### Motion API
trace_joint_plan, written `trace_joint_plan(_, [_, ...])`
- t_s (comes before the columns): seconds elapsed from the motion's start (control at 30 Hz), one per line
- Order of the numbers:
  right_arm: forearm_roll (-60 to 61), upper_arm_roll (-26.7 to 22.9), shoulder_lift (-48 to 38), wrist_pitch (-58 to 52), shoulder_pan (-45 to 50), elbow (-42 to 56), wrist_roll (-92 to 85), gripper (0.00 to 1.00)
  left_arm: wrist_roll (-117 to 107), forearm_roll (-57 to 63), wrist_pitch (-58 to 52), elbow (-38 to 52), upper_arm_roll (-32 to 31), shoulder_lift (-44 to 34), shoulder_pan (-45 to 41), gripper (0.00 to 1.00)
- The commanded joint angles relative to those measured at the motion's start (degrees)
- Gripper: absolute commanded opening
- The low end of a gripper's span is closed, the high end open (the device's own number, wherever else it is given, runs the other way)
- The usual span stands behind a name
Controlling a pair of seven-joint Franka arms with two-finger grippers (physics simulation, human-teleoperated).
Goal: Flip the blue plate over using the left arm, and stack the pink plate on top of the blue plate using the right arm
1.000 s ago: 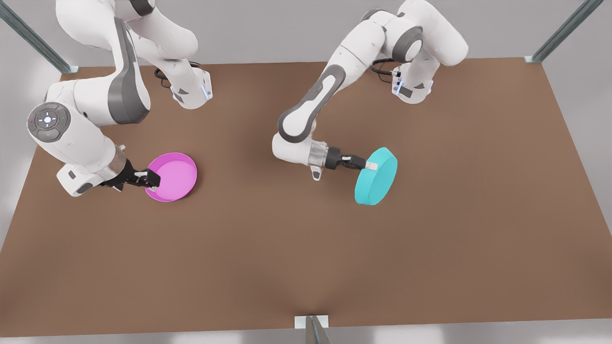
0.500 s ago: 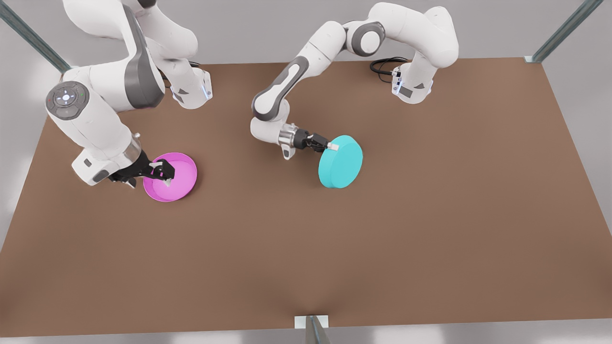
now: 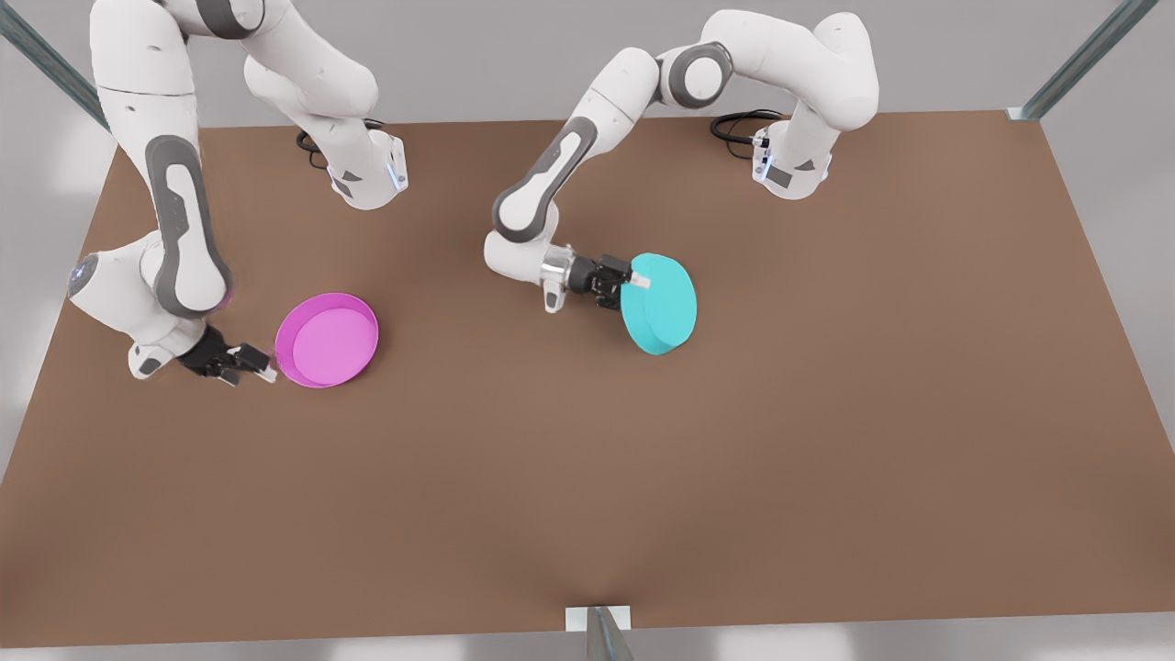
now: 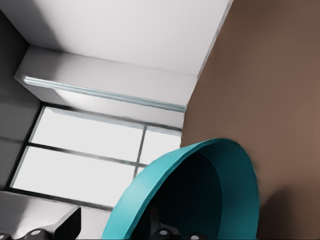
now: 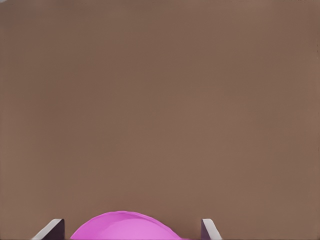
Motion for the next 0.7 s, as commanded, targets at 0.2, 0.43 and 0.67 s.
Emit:
trace_joint_plan(0.2, [8.0, -2.9, 5.1, 2.5, 2.5, 1.9, -7.6, 1.00, -17.1, -28.5, 5.5, 2.0, 7.7, -0.5, -0.6, 1.00])
trace_joint_plan(0.43, [12.9, -2.3, 5.1, 4.7, 3.9, -3.9, -20.8, 1.00, -28.7, -42.7, 4.0, 4.9, 7.2, -0.7, -3.6, 1.00])
trace_joint_plan(0.67, [12.6, -2.5, 7.3, 9.2, 2.5, -6.9, -30.9, 1.00, -31.6, -50.9, 0.2, 6.5, 7.2, -6.4, -4.8, 1.00])
